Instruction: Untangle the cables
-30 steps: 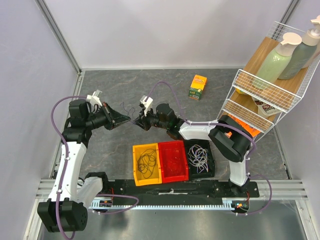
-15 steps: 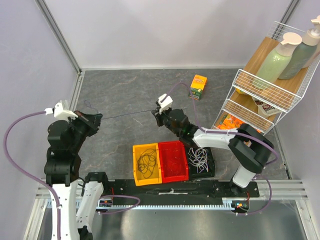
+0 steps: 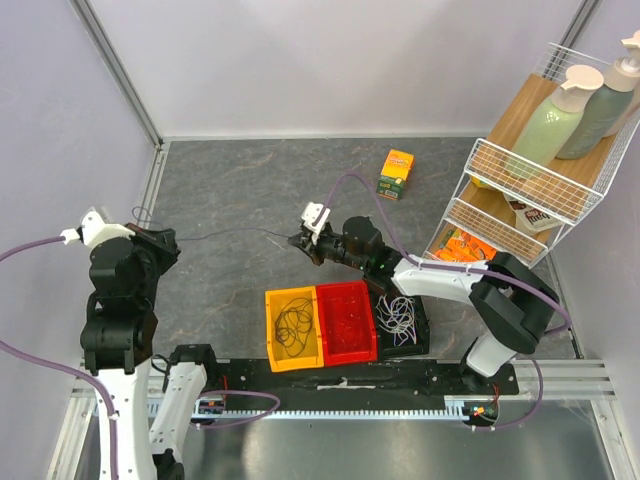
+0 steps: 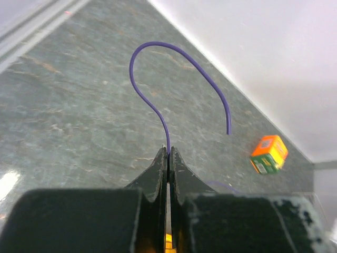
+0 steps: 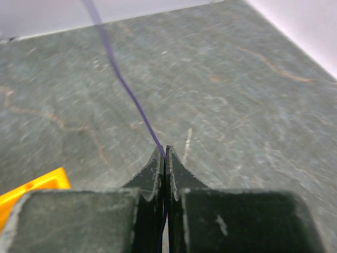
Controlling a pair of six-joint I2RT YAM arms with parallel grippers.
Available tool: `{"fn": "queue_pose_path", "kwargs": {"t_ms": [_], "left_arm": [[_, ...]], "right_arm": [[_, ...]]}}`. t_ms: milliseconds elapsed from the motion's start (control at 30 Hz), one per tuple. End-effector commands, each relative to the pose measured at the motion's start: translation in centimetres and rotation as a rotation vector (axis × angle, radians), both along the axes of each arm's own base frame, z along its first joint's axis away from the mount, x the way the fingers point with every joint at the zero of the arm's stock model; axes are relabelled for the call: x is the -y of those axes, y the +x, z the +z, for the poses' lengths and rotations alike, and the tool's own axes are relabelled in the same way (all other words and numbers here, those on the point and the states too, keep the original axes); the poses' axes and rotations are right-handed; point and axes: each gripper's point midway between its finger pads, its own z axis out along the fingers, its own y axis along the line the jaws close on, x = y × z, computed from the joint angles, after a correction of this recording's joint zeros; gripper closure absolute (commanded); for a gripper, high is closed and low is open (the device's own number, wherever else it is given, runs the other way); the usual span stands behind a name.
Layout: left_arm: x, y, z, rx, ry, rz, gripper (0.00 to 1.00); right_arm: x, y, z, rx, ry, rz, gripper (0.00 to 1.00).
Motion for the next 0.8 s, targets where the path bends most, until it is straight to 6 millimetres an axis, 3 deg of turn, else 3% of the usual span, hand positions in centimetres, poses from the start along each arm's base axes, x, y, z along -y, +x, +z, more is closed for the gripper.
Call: {"fn": "queue_pose_path", "kwargs": {"t_ms": [0, 33, 133, 200, 267, 467, 533, 600, 667, 767], "left_arm": [[4.2, 1.3, 3.6, 0.123, 0.022, -0.269, 0.98], [6.1, 1.4, 3.6, 0.131, 0.004, -0.381, 0.99], [9.8, 1.6, 2.3, 0.110, -0.067, -0.603, 0.98], [10.5, 1.6, 1.3, 0.087, -0.074, -0.652, 0.98], [10.5, 1.1, 1.1, 0.099, -0.052, -0.661, 0.98], [8.2, -0.1, 2.4, 0.111, 0.065, -0.552, 0.98], [7.9, -0.2, 2.8, 0.104, 0.080, -0.536, 0.98], [8.7, -0.2, 3.4, 0.123, 0.068, -0.586, 0.99], [11.0, -0.8, 4.3, 0.155, 0.029, -0.720, 0.98], [13.5, -1.7, 4.8, 0.175, -0.042, -0.876, 0.98]], "right_arm": [[-3.0, -3.8, 1.9, 0.006, -0.039, 0.325, 1.00], [-3.5, -4.8, 2.2, -0.015, -0.043, 0.392, 0.94], [-3.8, -6.9, 3.7, -0.028, 0.005, 0.498, 0.54], [-2.9, -7.3, 5.7, 0.043, 0.088, 0.477, 0.36], [-1.8, -6.7, 6.6, 0.052, 0.125, 0.396, 0.26], [1.2, -5.1, 8.5, 0.121, 0.185, 0.221, 0.17], [2.5, -3.4, 8.9, 0.119, 0.215, 0.092, 0.16], [4.2, -1.1, 8.6, 0.107, 0.238, -0.076, 0.16], [6.0, 1.2, 7.3, 0.082, 0.231, -0.237, 0.15], [7.0, 3.7, 5.3, 0.016, 0.212, -0.335, 0.15]]}}
